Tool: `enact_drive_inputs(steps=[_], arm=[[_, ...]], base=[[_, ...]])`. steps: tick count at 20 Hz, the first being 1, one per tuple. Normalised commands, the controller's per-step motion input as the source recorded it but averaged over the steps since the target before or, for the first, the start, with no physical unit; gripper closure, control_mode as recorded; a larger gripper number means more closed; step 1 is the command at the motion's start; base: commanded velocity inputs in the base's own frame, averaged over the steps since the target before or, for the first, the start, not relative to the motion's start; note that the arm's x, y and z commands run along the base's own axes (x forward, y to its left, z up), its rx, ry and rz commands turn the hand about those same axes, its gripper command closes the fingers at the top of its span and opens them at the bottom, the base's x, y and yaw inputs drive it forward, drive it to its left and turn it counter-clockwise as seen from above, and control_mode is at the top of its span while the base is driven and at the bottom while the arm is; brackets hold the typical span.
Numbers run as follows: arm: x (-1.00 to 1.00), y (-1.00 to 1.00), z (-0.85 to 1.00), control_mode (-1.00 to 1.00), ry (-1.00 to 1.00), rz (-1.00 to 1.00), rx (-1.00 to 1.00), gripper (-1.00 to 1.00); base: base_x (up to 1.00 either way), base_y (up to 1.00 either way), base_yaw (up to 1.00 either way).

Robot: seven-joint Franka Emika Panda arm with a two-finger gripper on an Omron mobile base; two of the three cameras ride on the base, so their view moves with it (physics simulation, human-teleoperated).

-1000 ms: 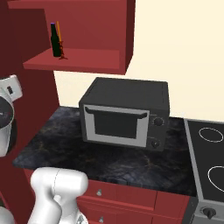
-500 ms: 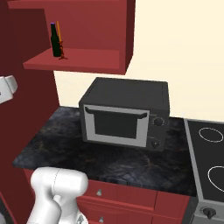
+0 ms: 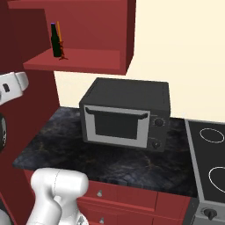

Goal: Get the candle and the beer from the cabinet and move them to the dining counter.

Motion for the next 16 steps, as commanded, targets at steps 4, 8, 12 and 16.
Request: enact_drive_inputs(steps=[4, 8, 12, 16], arm=[[0.00, -0.12, 0.00, -1.00, 0.00, -0.12, 0.00, -1.00], [0.00, -0.07, 0.00, -1.00, 0.00, -0.09, 0.00, -1.00], [0.00, -0.02, 0.00, -1.00, 0.00, -0.06, 0.00, -1.00], [0.00, -0.04, 0.00, -1.00, 0.00, -0.01, 0.00, -1.00]], base=[[0.00, 0.00, 0.00], [0.00, 0.00, 0.00], [0.00, 0.00, 0.00], [0.00, 0.00, 0.00]])
